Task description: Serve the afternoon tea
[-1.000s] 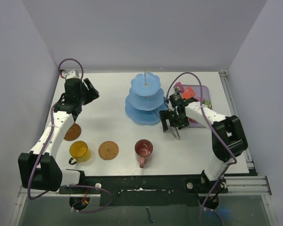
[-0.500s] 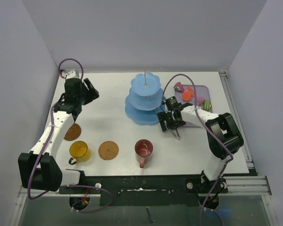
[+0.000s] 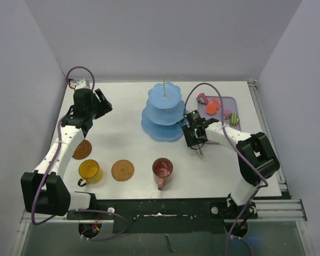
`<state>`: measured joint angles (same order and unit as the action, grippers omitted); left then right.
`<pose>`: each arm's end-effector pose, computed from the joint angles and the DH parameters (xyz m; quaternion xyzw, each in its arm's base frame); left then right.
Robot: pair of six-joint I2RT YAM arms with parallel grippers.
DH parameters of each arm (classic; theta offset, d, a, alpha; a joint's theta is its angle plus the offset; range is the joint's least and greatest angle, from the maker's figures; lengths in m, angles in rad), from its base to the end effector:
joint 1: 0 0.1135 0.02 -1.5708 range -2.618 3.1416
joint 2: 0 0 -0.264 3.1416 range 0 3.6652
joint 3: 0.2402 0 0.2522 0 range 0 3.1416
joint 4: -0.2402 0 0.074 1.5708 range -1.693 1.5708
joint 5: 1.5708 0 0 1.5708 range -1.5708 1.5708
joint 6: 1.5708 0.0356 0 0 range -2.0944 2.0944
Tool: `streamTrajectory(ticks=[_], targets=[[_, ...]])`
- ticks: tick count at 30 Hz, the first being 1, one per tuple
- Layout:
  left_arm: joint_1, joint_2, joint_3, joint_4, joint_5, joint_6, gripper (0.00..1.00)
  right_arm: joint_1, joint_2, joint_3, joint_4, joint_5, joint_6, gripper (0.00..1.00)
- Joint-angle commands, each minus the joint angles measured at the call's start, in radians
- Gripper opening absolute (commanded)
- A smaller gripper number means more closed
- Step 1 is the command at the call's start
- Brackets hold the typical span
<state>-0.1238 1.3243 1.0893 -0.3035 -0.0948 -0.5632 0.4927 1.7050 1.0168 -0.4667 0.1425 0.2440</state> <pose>0.2998 -0.0339 0.3147 -0.2121 0.8428 -0.1272 0.4781 0.2903 0.1501 0.1660 -0.1065 0.9703 0.0092 0.2172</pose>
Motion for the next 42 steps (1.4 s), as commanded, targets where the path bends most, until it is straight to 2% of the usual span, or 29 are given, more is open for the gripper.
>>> streamTrajectory(ticks=[1,9,19,22,24,26,30,35,38,42], targets=[[0.000,-0.002,0.040,0.038,0.012,0.013,0.61,0.003,-0.113,0.107,-0.059,0.022,0.042,0.43],[0.000,-0.010,0.030,0.043,0.012,0.011,0.61,-0.009,-0.166,0.160,-0.159,-0.200,0.120,0.39],[-0.001,-0.011,0.024,0.046,0.014,0.007,0.61,-0.063,-0.258,0.131,-0.168,-0.220,0.296,0.38],[-0.005,-0.012,0.030,0.043,0.016,0.009,0.61,-0.075,-0.280,0.126,-0.160,-0.193,0.325,0.41],[-0.005,-0.011,0.030,0.043,0.016,0.007,0.61,-0.079,-0.281,0.101,-0.107,-0.250,0.327,0.44],[-0.005,-0.009,0.032,0.048,0.031,0.006,0.61,-0.080,-0.231,0.113,-0.105,-0.337,0.321,0.42],[-0.011,-0.010,0.041,0.060,0.074,0.013,0.61,-0.067,-0.183,0.132,-0.165,-0.323,0.356,0.44],[-0.017,-0.010,0.050,0.056,0.079,0.028,0.61,-0.105,-0.251,0.092,-0.124,-0.347,0.386,0.44],[-0.017,-0.005,0.050,0.050,0.078,0.022,0.61,-0.163,-0.304,0.060,-0.095,-0.420,0.416,0.44],[-0.016,0.002,0.053,0.044,0.079,0.019,0.61,-0.207,-0.328,0.033,-0.132,-0.445,0.421,0.42]])
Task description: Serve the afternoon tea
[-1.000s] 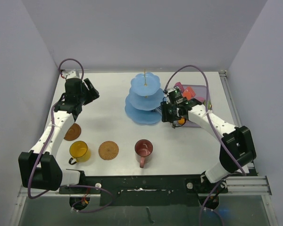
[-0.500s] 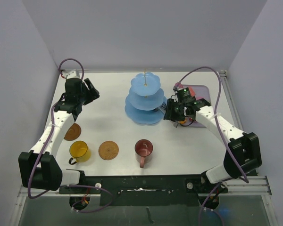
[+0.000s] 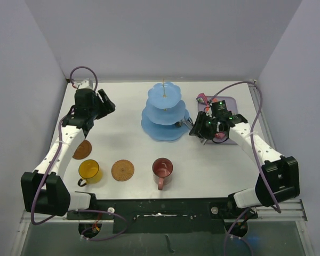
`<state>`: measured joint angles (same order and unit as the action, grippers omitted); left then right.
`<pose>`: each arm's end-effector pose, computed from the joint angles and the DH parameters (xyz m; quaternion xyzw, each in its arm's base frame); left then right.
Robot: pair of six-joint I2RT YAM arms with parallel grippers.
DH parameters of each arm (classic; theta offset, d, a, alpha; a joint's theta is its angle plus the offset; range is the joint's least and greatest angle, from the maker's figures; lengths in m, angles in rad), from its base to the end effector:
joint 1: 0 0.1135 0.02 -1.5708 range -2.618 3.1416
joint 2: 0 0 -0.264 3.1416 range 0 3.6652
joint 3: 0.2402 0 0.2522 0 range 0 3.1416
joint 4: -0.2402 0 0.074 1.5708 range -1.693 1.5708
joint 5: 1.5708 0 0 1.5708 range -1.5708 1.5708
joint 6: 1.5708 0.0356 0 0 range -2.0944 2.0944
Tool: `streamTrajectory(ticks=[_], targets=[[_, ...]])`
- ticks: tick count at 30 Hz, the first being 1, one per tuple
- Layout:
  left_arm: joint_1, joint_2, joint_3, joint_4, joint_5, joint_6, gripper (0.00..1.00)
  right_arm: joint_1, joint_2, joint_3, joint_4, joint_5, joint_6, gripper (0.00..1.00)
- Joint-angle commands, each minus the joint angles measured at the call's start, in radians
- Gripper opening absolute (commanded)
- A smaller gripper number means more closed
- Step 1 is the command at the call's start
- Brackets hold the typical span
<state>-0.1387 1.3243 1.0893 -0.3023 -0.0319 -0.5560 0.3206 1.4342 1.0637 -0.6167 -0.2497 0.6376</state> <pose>0.2992 -0.0406 0.3147 -0.1878 0.8488 -0.1551 0.4692 0.2762 0.1010 0.2517 0.1146 0.9440 0.2374 0.1983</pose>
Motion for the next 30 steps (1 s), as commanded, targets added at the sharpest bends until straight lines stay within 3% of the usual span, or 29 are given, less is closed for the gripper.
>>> streamTrajectory(ticks=[1,13,25,30], targets=[[-0.001,0.003,0.053,0.040,0.014,0.011,0.61,-0.035,-0.059,-0.014,0.004,-0.046,0.017,0.42],[-0.001,0.008,0.052,0.037,0.012,0.003,0.61,-0.028,-0.014,0.083,-0.203,0.063,-0.060,0.40],[0.001,0.003,0.049,0.029,-0.004,0.005,0.61,-0.026,-0.020,0.106,-0.206,-0.051,-0.092,0.22],[0.001,0.004,0.045,0.030,-0.003,-0.002,0.61,-0.026,0.021,0.120,-0.134,-0.073,-0.051,0.22]])
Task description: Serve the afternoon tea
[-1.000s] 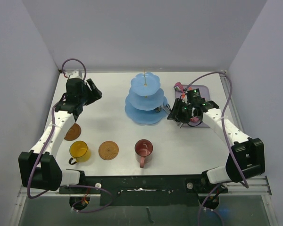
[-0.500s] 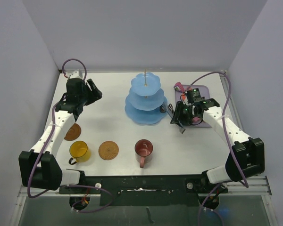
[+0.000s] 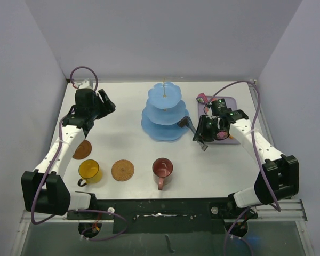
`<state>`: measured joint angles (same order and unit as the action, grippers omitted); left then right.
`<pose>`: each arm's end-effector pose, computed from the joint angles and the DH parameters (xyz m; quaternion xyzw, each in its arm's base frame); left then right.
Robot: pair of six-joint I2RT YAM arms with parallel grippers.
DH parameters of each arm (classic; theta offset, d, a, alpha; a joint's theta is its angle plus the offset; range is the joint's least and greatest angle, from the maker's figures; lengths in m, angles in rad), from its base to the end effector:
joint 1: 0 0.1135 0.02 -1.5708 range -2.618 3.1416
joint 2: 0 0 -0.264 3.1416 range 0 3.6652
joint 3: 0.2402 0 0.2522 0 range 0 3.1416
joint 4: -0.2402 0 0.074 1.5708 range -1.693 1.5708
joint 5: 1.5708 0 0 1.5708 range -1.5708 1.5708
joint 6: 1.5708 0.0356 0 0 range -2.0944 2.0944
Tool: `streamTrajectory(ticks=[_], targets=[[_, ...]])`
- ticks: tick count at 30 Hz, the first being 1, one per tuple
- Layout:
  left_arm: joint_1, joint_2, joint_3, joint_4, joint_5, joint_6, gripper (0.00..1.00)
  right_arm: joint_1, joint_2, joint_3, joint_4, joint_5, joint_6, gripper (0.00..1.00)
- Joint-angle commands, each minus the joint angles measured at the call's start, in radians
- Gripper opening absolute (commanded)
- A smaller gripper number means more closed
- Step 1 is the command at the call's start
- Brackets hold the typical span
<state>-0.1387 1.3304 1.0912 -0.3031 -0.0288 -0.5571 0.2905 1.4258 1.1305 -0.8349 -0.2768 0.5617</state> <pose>0.3004 -0.0409 0.3136 -0.1877 0.8501 -0.1559 0.4666 0.2653 0.0895 0.2629 0.1008 0.9617 0.2120 0.1414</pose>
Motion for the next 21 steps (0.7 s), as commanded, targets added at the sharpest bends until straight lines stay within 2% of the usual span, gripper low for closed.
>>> streamTrajectory(ticks=[1,3,6,11,13,16,21], targets=[[0.001,-0.002,0.043,0.030,-0.006,0.000,0.61,0.003,0.042,0.053,0.108,-0.047,0.039,0.22],[-0.001,-0.001,0.043,0.031,-0.006,-0.003,0.61,0.004,0.069,0.056,0.155,-0.050,0.060,0.22],[-0.001,0.001,0.049,0.029,-0.002,-0.003,0.61,0.003,0.148,0.108,0.123,-0.007,0.064,0.22],[-0.003,0.004,0.053,0.027,-0.005,-0.001,0.61,0.001,0.220,0.126,0.218,-0.154,0.033,0.22],[-0.005,0.010,0.060,0.023,-0.004,0.000,0.61,0.003,0.270,0.178,0.150,-0.182,-0.008,0.21],[-0.006,0.009,0.066,0.021,-0.008,0.003,0.61,0.016,0.299,0.237,0.015,-0.131,-0.072,0.19],[-0.002,0.009,0.054,0.021,-0.008,0.003,0.61,0.002,0.212,0.194,-0.075,-0.078,-0.100,0.19]])
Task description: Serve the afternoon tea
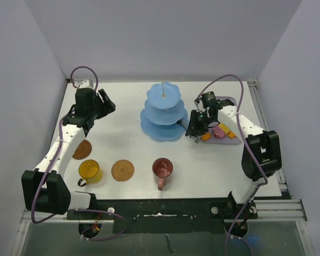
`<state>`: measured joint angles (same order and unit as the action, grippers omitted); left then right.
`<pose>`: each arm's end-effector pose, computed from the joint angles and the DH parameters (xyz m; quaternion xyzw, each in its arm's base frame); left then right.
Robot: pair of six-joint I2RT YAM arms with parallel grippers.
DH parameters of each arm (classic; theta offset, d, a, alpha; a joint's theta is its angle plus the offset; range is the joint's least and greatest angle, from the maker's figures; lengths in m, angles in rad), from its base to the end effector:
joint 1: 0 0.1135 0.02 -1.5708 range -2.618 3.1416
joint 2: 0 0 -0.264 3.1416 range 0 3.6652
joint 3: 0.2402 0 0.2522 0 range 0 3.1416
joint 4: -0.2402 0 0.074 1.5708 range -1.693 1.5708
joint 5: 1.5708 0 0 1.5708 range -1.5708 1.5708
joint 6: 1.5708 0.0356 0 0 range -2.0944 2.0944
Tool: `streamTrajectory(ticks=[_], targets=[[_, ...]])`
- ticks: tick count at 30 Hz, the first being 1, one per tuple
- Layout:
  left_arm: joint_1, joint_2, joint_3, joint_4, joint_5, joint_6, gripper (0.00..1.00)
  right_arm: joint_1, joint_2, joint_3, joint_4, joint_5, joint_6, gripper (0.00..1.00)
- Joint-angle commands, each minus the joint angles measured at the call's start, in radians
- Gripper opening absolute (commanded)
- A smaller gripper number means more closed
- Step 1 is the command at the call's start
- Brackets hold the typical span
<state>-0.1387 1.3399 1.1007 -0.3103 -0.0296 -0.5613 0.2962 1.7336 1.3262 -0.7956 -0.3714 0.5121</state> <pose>0.3024 -0.0412 0.3135 -0.1900 0.8514 -0.1554 0.4635 0.3310 0.1145 0.2320 0.0705 0.9642 0.2376 0.0939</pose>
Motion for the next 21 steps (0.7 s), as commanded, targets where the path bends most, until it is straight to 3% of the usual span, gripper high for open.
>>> streamTrajectory(ticks=[1,7,10,14,21], targets=[[-0.001,0.001,0.044,0.027,-0.005,0.007,0.61,-0.007,-0.113,-0.006,-0.126,0.021,-0.050,0.19],[0.001,0.014,0.053,0.019,-0.003,0.015,0.61,0.006,-0.095,0.078,-0.284,0.192,-0.095,0.19],[0.001,0.018,0.054,0.019,0.004,0.014,0.61,-0.001,-0.114,0.095,-0.249,0.180,-0.093,0.19],[0.001,0.019,0.055,0.020,0.005,0.012,0.61,-0.035,-0.127,0.092,-0.147,0.018,-0.058,0.19],[0.002,0.013,0.067,0.013,-0.011,0.023,0.61,-0.072,-0.191,0.141,-0.193,0.191,0.000,0.20]])
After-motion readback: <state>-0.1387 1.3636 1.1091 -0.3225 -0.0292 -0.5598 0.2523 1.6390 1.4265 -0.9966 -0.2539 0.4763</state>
